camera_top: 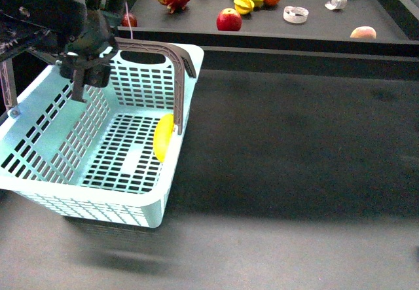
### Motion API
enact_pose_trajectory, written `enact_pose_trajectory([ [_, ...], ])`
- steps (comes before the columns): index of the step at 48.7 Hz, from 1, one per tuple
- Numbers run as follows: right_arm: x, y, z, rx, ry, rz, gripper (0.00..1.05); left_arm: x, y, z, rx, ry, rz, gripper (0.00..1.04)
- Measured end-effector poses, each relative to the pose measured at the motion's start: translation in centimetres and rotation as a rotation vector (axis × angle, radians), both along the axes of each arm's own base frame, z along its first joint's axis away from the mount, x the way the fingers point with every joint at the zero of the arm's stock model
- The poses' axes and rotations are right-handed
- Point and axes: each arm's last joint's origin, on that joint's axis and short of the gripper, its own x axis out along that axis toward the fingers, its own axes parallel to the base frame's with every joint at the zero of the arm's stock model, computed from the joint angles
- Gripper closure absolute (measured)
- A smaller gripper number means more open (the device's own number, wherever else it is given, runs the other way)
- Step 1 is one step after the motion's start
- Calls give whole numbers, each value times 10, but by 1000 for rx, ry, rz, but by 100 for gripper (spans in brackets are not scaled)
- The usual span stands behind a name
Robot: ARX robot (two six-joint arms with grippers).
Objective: Pick mango with right arm and hold basket with left
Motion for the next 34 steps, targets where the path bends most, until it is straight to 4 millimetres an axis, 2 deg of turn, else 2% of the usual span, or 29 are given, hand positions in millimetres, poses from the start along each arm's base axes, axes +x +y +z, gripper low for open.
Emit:
enact_pose_trajectory([
  [8,0,0,0,0,0,0,8,-42,15,41,118,-59,-80,5],
  [9,0,0,0,0,0,0,8,-47,18,44,127,-71,-87,4],
  [12,0,0,0,0,0,0,8,-61,28,51,167,-91,-107,7],
  [17,0,0,0,0,0,0,8,-92,55,61,229,-107,-96,6],
  [24,0,0,0,0,0,0,8,-144,89,68,307,-119,-59,6],
  [27,0,0,0,0,0,0,8,-153,94,68,316,-118,-57,6],
  [33,0,0,0,0,0,0,8,-153,94,68,329,-117,-79,6],
  [34,0,0,0,0,0,0,8,-154,95,65,369,-147,-152,10],
])
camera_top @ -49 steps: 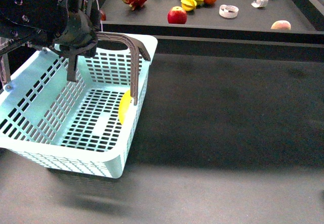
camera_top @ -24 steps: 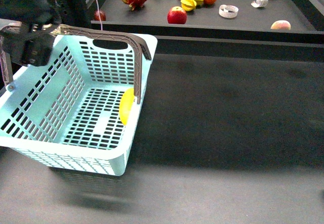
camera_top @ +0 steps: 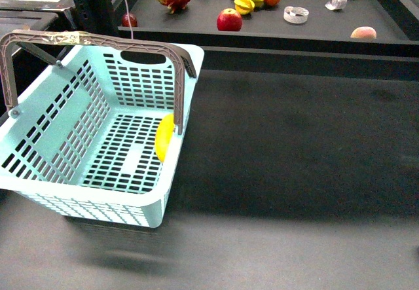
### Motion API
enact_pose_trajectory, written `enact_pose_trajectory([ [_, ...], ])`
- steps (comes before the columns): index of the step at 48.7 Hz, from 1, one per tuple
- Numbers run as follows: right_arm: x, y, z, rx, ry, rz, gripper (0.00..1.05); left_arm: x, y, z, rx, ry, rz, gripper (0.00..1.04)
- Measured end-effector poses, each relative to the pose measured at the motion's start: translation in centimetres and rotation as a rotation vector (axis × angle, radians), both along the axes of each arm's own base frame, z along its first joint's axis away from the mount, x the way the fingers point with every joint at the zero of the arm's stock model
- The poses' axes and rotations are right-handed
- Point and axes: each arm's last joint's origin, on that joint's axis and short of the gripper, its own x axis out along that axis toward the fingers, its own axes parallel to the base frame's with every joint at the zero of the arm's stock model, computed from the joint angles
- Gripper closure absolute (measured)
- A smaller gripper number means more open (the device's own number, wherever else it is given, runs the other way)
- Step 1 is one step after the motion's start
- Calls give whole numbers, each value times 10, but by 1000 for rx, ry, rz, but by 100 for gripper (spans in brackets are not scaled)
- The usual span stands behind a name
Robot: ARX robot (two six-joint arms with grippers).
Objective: Pick mango with right arm and hold basket with left
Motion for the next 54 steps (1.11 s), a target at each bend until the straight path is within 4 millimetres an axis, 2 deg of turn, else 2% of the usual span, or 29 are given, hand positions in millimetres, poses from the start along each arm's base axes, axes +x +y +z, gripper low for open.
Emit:
enact_pose_trajectory([
  [3,0,0,0,0,0,0,8,-13,1,-7,263,-141,-236,26],
  [4,0,0,0,0,0,0,8,-19,1,-7,371,-173,-269,32],
  [9,0,0,0,0,0,0,8,-38,0,-3,658,-206,-312,51],
  [11,0,0,0,0,0,0,8,-47,1,-5,737,-199,-319,62],
  [13,0,0,0,0,0,0,8,-53,1,-6,763,-193,-323,69],
  [19,0,0,0,0,0,0,8,-75,1,-20,814,-171,-336,101],
  [27,0,0,0,0,0,0,8,-95,1,-18,823,-176,-334,101],
  [40,0,0,0,0,0,0,8,-115,1,-17,827,-177,-333,101],
  [54,0,0,0,0,0,0,8,-129,1,-10,834,-197,-325,101],
])
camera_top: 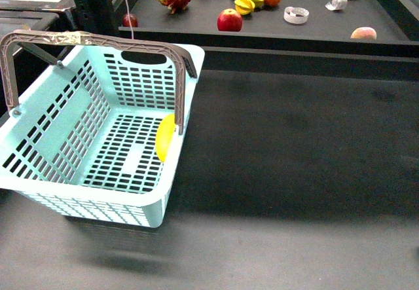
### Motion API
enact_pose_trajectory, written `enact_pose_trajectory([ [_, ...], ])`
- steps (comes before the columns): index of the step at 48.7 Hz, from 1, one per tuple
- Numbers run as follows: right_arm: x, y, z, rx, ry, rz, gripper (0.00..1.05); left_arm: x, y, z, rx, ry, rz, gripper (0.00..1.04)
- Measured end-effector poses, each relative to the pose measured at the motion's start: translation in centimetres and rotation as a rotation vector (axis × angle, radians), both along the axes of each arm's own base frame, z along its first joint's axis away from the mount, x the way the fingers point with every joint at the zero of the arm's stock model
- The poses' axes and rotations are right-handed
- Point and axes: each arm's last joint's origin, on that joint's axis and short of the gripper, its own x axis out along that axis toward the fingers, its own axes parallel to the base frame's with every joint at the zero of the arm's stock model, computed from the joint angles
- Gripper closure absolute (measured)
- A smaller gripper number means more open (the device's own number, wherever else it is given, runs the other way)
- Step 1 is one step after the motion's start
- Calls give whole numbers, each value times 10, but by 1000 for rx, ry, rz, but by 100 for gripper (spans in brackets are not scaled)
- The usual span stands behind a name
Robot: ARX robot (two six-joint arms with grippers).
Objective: Pick mango with right arm and hold basket with left
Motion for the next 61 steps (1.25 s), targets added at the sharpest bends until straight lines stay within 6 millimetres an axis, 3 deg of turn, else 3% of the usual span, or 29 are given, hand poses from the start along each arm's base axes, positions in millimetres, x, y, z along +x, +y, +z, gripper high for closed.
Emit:
enact_pose_trajectory([
  [61,0,0,0,0,0,0,8,-37,0,0,4,-6,0,101],
])
